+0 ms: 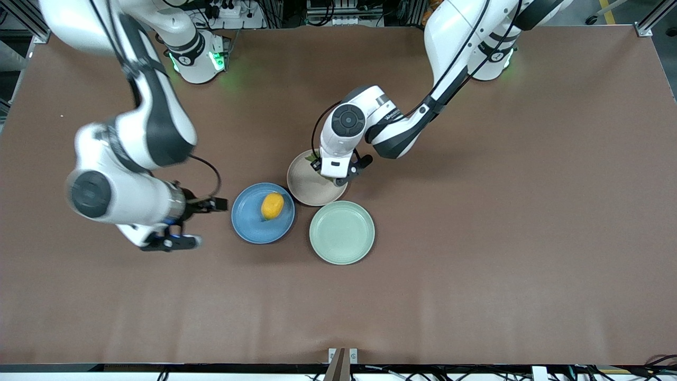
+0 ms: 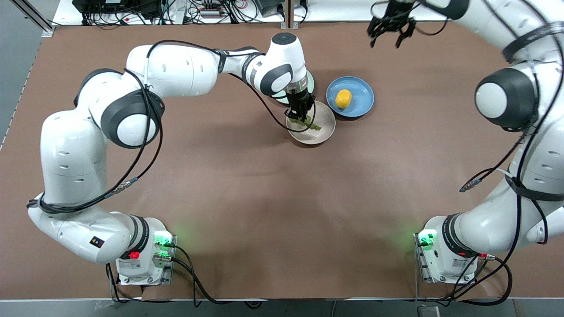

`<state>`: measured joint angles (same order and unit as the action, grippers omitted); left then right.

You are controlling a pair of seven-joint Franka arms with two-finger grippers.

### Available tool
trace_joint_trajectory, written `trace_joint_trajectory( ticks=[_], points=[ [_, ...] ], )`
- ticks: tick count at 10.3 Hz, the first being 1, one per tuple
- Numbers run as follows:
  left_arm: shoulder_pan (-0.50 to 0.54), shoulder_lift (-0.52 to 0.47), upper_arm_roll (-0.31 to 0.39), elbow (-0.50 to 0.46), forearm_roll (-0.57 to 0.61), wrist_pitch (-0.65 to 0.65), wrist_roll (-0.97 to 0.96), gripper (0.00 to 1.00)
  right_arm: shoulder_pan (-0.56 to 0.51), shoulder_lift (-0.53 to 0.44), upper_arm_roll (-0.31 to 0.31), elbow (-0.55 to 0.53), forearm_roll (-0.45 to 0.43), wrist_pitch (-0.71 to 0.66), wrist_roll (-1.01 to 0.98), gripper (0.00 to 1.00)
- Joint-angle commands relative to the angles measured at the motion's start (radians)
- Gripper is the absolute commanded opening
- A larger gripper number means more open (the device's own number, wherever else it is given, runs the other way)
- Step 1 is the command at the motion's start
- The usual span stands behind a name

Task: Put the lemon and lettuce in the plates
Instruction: 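Release the lemon on the blue plate while the left gripper carries lettuce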

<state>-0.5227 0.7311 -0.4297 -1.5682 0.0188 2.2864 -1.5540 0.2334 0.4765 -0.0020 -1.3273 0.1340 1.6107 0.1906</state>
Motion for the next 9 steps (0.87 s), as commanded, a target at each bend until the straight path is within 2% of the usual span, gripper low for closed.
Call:
trace_joint_trajectory(
  ticks=[1,3,6,9],
  points=[
    [0.01,0.001,0.009,0.039,-0.003,0.002,0.069,1.0,-0.066,-0.114,0.008,-0.02,-0.013,-0.09,0.001,1.0],
    [0.061,-0.04,0.008,0.06,0.015,-0.005,0.135,1.0,-0.132,-0.174,0.01,-0.02,-0.016,-0.142,-0.052,1.0],
    [0.145,-0.129,0.008,0.059,0.02,-0.085,0.392,1.0,-0.181,-0.258,0.008,-0.021,-0.05,-0.199,-0.079,1.0],
    [0.295,-0.228,-0.001,0.062,0.01,-0.227,0.651,1.0,-0.187,-0.309,0.016,-0.03,-0.08,-0.199,-0.079,1.0]
  ],
)
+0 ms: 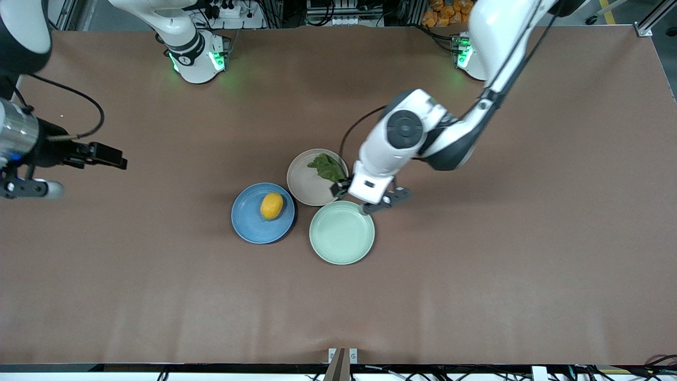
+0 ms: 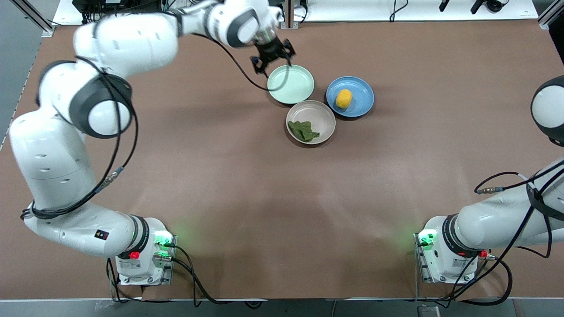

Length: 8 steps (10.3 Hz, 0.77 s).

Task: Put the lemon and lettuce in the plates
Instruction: 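Open the left gripper to drop the lettuce onto the cream plate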

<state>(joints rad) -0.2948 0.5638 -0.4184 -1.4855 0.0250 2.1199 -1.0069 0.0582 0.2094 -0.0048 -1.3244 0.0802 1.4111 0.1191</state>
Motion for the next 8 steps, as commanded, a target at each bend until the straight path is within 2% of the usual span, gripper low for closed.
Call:
trace_joint_trajectory(
  ticks=[1,3,4,6,8],
  points=[
    [0.103,-0.089,-0.016,-0.022,0.007,-0.107,0.191,1.0,-0.02,-0.06,0.02,-0.044,-0.034,0.0,-0.009,1.0],
    [0.149,-0.136,-0.003,-0.019,-0.008,-0.17,0.287,1.0,-0.041,-0.116,0.032,-0.094,-0.055,0.002,-0.007,1.0],
    [0.161,-0.162,0.007,-0.018,-0.022,-0.188,0.29,1.0,-0.046,-0.13,0.032,-0.117,-0.094,0.003,-0.007,1.0],
    [0.195,-0.191,0.03,0.013,-0.033,-0.245,0.335,1.0,-0.075,-0.14,0.032,-0.147,-0.1,0.012,-0.022,1.0],
    [0.194,-0.223,0.113,0.039,-0.08,-0.305,0.457,1.0,-0.095,-0.183,0.034,-0.215,-0.1,0.055,-0.064,1.0]
  ],
)
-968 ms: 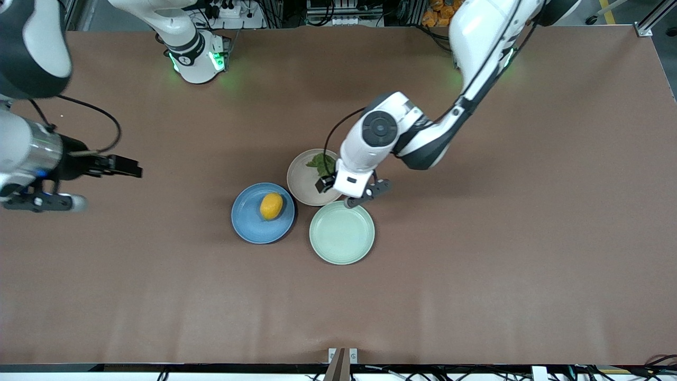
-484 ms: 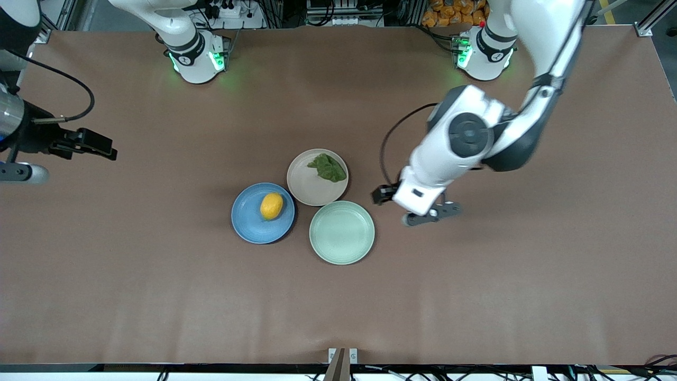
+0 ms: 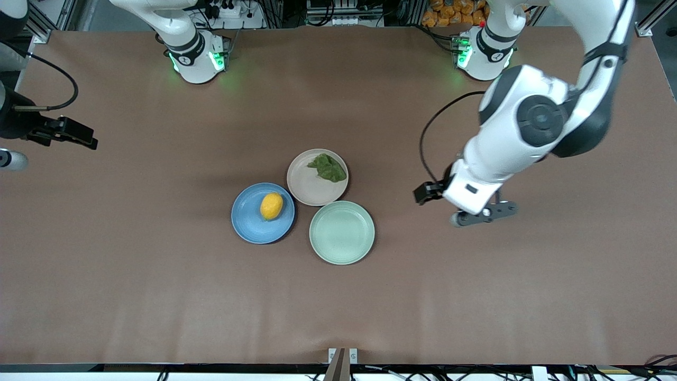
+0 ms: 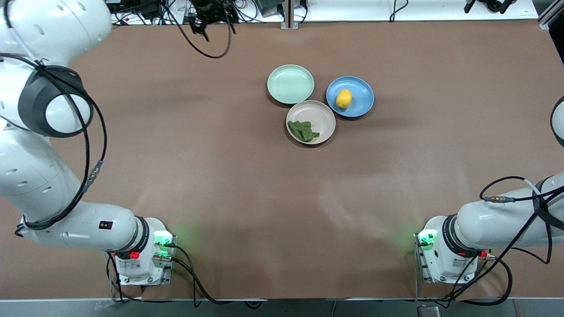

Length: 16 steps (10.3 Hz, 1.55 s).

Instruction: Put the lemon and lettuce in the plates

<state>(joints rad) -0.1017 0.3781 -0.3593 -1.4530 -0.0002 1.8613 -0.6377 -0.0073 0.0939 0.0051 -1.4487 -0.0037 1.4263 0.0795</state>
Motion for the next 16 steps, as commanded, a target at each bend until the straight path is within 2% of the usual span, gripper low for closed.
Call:
trace_joint_trajectory(
  ticks=[1,3,5,7,10,12,14,16],
  points=[
    [0.002,-0.066,0.106,0.005,-0.117,-0.051,0.154,1.0,-0.03,-0.08,0.024,-0.105,-0.016,0.051,-0.024,1.0],
    [0.003,-0.106,0.169,0.009,-0.113,-0.143,0.248,1.0,-0.026,-0.077,0.024,-0.104,-0.016,0.052,-0.024,1.0],
    [0.003,-0.146,0.215,0.013,-0.106,-0.188,0.25,1.0,-0.017,-0.072,0.021,-0.093,-0.012,0.052,-0.023,1.0],
    [0.003,-0.15,0.212,0.014,-0.025,-0.223,0.25,1.0,-0.017,-0.072,0.021,-0.093,-0.006,0.062,-0.023,1.0],
    [0.014,-0.154,0.209,0.043,0.02,-0.258,0.251,1.0,-0.02,-0.074,0.02,-0.093,-0.002,0.11,-0.018,1.0],
    [0.068,-0.156,0.18,0.054,0.019,-0.264,0.272,1.0,-0.016,-0.075,0.023,-0.093,0.001,0.143,-0.014,1.0],
    [0.068,-0.16,0.183,0.057,0.02,-0.275,0.306,1.0,-0.023,-0.075,0.016,-0.091,0.04,0.143,-0.014,1.0],
    [0.068,-0.165,0.187,0.072,0.023,-0.304,0.309,1.0,-0.023,-0.077,0.016,-0.081,0.041,0.131,-0.014,1.0]
  ],
)
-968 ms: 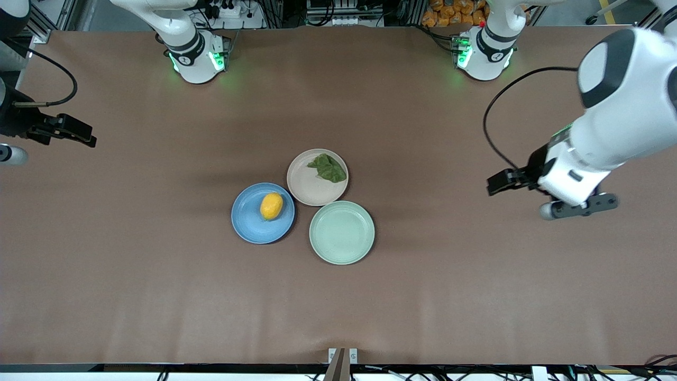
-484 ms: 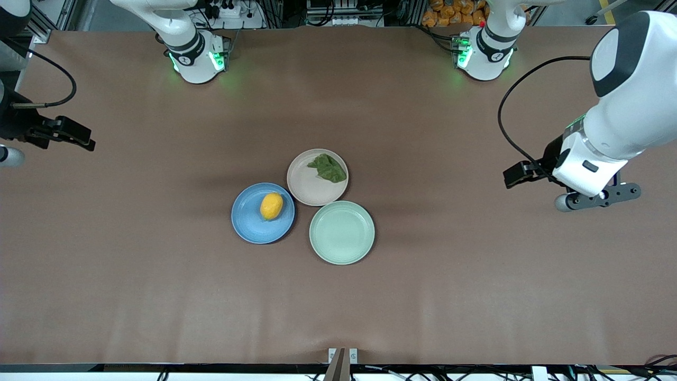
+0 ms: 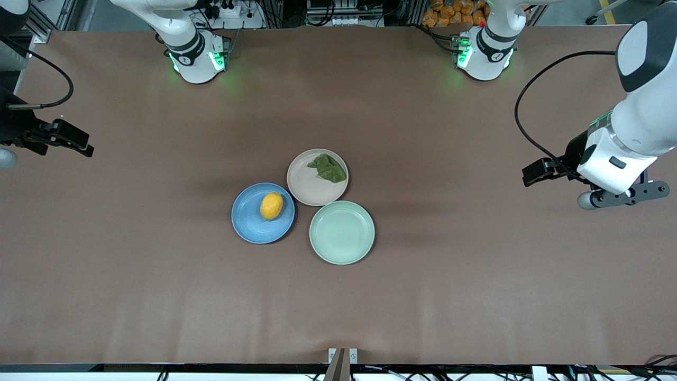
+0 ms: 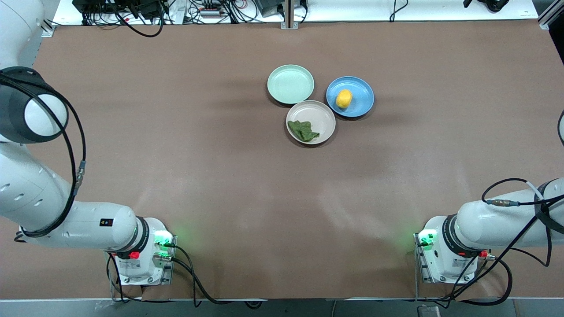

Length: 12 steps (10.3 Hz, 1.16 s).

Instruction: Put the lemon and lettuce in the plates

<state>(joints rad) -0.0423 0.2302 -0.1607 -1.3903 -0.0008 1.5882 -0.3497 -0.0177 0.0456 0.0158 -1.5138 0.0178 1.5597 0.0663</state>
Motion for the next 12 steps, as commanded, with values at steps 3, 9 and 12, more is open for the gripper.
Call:
trace_joint_trajectory(
  ticks=[3,9,12],
  points=[
    [0.009,-0.055,0.001,0.027,0.03,-0.071,0.021,1.0,-0.015,-0.026,0.006,-0.016,0.019,0.008,0.0,1.0],
    [0.009,-0.127,0.061,0.025,0.019,-0.096,0.095,1.0,-0.015,-0.026,0.006,-0.016,0.019,0.006,0.0,1.0],
    [0.005,-0.134,0.061,0.025,0.027,-0.096,0.127,1.0,-0.016,-0.024,0.006,-0.016,0.021,0.006,0.0,1.0]
  ],
)
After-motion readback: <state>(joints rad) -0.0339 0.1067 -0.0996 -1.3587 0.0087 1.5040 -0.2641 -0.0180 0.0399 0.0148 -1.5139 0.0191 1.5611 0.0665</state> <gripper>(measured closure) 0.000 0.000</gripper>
